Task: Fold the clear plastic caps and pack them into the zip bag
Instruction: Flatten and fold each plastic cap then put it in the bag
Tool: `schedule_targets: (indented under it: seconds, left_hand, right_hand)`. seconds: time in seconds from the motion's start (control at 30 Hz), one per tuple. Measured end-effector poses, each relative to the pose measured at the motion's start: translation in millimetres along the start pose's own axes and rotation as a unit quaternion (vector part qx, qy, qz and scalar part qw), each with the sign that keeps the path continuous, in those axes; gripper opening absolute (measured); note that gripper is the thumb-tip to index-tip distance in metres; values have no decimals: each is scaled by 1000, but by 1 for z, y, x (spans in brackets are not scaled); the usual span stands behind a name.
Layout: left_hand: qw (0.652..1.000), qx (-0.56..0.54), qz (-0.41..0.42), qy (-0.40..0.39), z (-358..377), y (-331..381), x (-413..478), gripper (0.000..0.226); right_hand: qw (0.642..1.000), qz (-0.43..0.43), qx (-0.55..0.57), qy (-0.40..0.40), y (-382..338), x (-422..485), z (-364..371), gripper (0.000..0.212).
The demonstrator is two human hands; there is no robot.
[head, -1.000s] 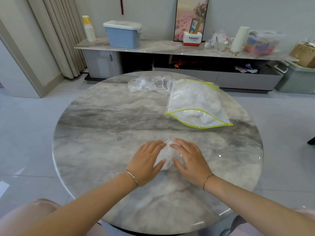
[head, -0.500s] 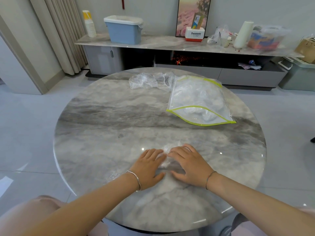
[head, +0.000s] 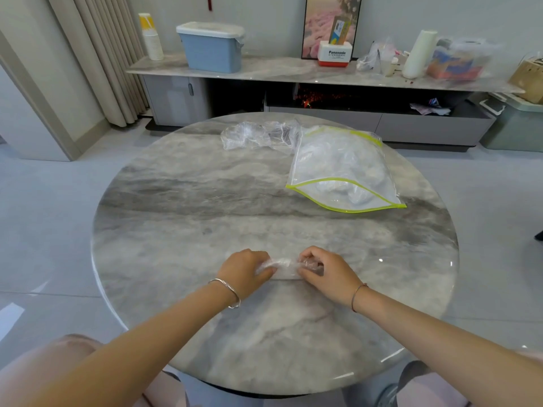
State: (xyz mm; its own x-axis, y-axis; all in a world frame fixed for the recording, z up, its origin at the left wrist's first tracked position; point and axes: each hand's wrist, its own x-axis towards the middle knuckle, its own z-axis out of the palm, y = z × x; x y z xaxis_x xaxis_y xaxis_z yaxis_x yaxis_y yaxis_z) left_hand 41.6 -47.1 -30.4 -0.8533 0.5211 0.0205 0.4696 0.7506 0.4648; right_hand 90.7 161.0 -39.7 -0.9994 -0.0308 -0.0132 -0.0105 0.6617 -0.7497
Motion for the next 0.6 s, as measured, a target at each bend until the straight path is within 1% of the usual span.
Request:
schedule_targets:
  seconds: [0.07,0.13,0.2,0.27,0.33,0.43,0.53,0.6]
  left_hand:
    - [996,-70,-41,-22,3,-4,0,17]
    - [991,-101,-82,-32,6,-6,1,17]
    - [990,-91,-108,-29,7,-6,2,25]
    - [993,-63,-98,-10,6,-5,0,33]
    - [998,-27,-51,8,4,-3,-1,46]
    - [996,29,83,18,5,-8,1,63]
    - [972,90,214,21,7,-13,4,65]
    - [958,115,260,22,11,-14,4,60]
  right_hand:
    - [998,34,51,10,0,0,1,16]
    - [995,55,85,18,0,0,1,17]
    - [991,69,106,29,0,2,2,19]
    - [989,84,116,48,0,3,3,21]
    - [986,98,117,68,0,3,3,22]
    - [986,104,114,70,0,5,-1,20]
    - [987,113,102,54,1,7,-2,22]
    - [985,122,107,58,2,8,-2,22]
